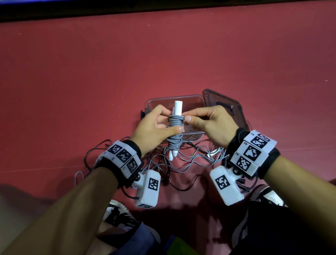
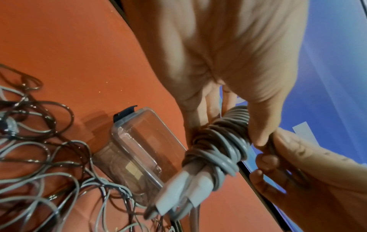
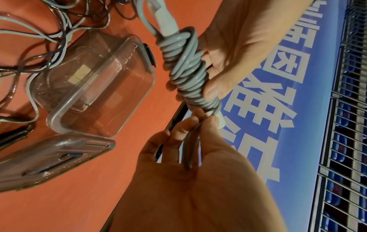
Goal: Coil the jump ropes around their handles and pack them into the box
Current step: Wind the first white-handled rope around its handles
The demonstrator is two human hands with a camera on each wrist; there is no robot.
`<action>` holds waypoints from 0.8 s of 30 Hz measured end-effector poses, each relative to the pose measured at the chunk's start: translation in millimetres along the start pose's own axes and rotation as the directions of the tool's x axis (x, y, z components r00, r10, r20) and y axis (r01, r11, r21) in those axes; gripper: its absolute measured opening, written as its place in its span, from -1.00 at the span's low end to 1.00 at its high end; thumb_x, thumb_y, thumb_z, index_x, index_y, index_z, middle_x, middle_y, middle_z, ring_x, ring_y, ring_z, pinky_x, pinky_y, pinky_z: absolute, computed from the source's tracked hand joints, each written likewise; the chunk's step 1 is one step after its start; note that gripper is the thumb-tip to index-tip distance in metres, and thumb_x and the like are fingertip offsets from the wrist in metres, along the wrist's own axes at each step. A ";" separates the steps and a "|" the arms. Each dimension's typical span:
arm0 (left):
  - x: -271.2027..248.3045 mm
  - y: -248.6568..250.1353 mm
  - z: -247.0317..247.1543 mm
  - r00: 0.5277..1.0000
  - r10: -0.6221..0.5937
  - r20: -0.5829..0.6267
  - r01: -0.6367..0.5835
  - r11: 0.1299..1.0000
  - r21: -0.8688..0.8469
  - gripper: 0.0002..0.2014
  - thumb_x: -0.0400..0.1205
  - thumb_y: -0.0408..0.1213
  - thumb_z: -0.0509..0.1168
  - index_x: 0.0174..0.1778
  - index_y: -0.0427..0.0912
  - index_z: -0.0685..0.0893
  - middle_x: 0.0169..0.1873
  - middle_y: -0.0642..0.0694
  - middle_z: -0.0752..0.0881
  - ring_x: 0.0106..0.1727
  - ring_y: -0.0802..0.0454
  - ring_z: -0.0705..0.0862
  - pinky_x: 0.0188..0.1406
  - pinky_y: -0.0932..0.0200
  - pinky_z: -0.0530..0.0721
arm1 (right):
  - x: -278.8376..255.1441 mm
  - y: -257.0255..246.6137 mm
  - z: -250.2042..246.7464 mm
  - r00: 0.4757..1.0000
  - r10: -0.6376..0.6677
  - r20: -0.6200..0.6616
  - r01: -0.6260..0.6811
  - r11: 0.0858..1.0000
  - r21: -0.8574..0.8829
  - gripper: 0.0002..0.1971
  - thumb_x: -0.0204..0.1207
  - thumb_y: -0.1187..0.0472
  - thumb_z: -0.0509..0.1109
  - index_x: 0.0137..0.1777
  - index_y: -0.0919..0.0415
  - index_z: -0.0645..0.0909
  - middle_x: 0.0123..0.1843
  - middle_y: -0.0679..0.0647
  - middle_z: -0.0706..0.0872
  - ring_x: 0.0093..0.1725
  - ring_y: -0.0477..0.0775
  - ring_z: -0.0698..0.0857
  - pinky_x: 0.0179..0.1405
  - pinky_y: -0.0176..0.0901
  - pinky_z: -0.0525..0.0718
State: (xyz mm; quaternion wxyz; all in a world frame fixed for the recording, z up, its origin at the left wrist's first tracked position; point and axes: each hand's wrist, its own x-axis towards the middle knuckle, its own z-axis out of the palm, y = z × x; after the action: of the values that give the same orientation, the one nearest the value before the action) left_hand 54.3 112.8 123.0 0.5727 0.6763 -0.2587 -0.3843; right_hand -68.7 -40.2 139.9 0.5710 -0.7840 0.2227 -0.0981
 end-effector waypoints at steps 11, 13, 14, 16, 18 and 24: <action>-2.7 5.4 1.5 0.995 -0.043 0.092 0.054 0.991 -0.121 -0.72 0.60 -0.52 0.42 0.11 -0.06 0.69 -0.04 -0.06 0.81 0.00 0.05 0.77 0.15 0.11 0.73 | 0.0 -5.1 -2.9 0.998 0.017 -0.057 -0.013 0.997 0.079 -0.97 0.57 0.37 0.49 -0.06 0.36 0.73 -0.23 0.12 0.75 -0.35 -0.21 0.65 -0.22 -0.42 0.63; -3.1 7.4 1.7 0.994 -0.048 0.101 0.060 0.991 -0.121 -0.70 0.52 -0.40 0.41 0.16 -0.05 0.71 -0.01 -0.05 0.83 0.08 0.02 0.77 0.31 0.00 0.70 | 0.3 -5.0 -2.6 0.998 0.024 -0.065 -0.019 0.997 0.080 -0.97 0.56 0.39 0.50 -0.08 0.37 0.72 -0.29 0.07 0.72 -0.39 -0.25 0.64 -0.26 -0.43 0.62; -3.4 7.6 1.9 0.993 -0.052 0.103 0.064 0.991 -0.115 -0.68 0.50 -0.35 0.41 0.17 -0.05 0.72 0.02 -0.07 0.82 0.12 -0.01 0.77 0.37 -0.07 0.68 | -0.1 -5.3 -2.1 0.998 0.026 -0.065 -0.021 0.997 0.076 -0.97 0.55 0.39 0.50 -0.09 0.36 0.72 -0.30 0.05 0.72 -0.41 -0.27 0.63 -0.27 -0.45 0.61; -4.3 7.3 2.9 0.992 -0.053 0.113 0.066 0.992 -0.110 -0.68 0.49 -0.25 0.47 0.17 -0.03 0.74 0.06 -0.10 0.82 0.16 -0.05 0.76 0.41 -0.16 0.65 | -0.9 -5.6 -1.2 0.998 0.026 -0.064 -0.022 0.998 0.061 -0.97 0.54 0.38 0.52 -0.11 0.33 0.72 -0.30 0.06 0.71 -0.41 -0.28 0.62 -0.27 -0.46 0.59; -5.2 6.9 4.3 0.993 -0.050 0.105 0.060 0.994 -0.096 -0.72 0.51 -0.13 0.53 0.14 0.02 0.78 0.06 -0.08 0.84 0.16 -0.02 0.78 0.36 -0.10 0.68 | -1.9 -5.9 -0.8 0.998 0.029 -0.056 -0.026 0.998 0.055 -0.95 0.53 0.36 0.53 -0.10 0.34 0.73 -0.29 0.09 0.72 -0.40 -0.27 0.61 -0.27 -0.46 0.59; -2.7 8.8 3.3 0.995 -0.083 0.052 0.088 0.991 -0.098 -0.80 0.68 -0.18 0.41 0.15 -0.16 0.80 0.10 -0.43 0.79 0.12 -0.17 0.74 0.27 -0.14 0.66 | -3.4 -6.2 2.1 0.999 0.029 -0.038 -0.027 0.997 0.074 -0.91 0.54 0.40 0.51 -0.04 0.45 0.70 -0.28 0.13 0.72 -0.39 -0.22 0.63 -0.24 -0.46 0.59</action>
State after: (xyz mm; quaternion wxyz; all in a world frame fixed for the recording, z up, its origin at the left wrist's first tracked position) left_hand 50.9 111.1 132.1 0.5827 0.6477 -0.2235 -0.4371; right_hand -69.4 -35.3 145.4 0.5962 -0.7574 0.2410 -0.1135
